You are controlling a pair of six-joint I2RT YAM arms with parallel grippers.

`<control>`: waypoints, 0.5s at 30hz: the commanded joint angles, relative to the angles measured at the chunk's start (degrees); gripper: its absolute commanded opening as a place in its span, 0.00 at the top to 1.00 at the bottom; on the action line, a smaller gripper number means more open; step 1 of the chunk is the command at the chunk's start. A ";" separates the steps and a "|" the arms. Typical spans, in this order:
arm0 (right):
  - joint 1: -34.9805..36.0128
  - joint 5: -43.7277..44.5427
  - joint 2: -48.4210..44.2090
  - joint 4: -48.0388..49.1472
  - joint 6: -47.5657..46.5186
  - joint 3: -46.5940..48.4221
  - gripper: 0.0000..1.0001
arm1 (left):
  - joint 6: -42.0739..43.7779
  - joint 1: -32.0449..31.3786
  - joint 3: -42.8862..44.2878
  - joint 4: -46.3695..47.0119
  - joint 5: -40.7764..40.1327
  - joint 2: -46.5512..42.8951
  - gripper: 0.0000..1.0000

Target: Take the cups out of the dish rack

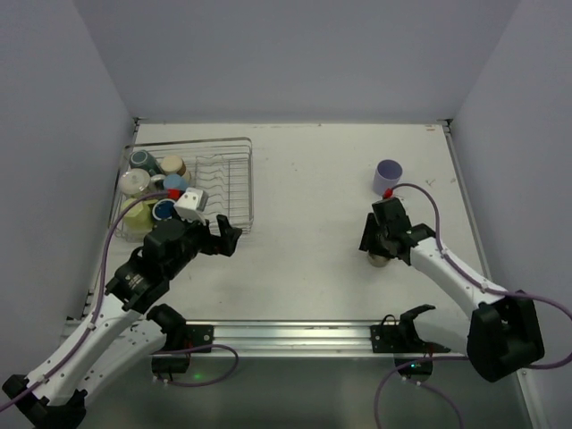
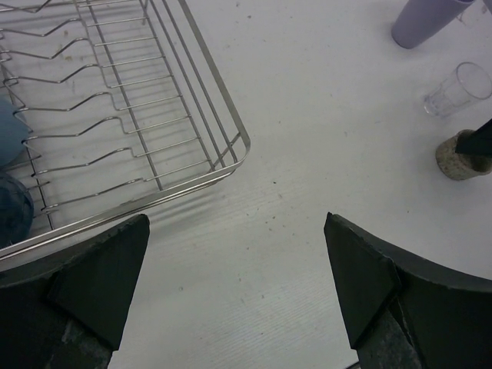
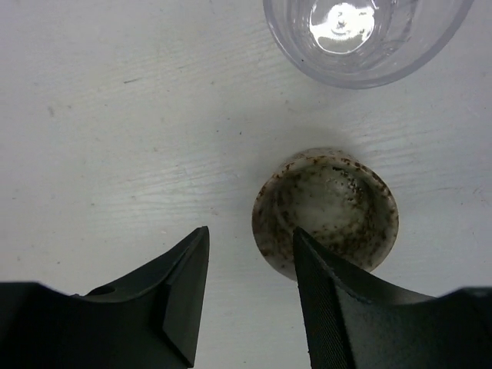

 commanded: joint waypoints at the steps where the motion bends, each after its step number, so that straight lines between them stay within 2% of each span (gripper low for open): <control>1: 1.08 -0.68 -8.49 0.86 -1.04 -0.31 0.49 | 0.37 -0.06 1.94 -0.27 -4.72 1.15 0.00; 6: 2.85 -3.66 -20.87 2.09 -2.09 -0.23 0.45 | -1.22 -0.06 8.27 -2.99 -10.25 4.67 0.00; 11: 3.99 -10.95 -25.64 7.09 -2.18 -3.30 0.41 | -3.15 -0.06 14.77 -8.53 -25.34 10.46 0.00; 13: 5.04 -13.24 -26.52 9.90 -2.09 -4.96 0.39 | -5.25 0.11 14.78 -10.90 -29.14 11.87 0.00; 15: 5.48 -14.74 -26.61 11.49 -2.36 -5.76 0.37 | -6.75 1.16 14.34 -11.78 -29.51 12.40 0.00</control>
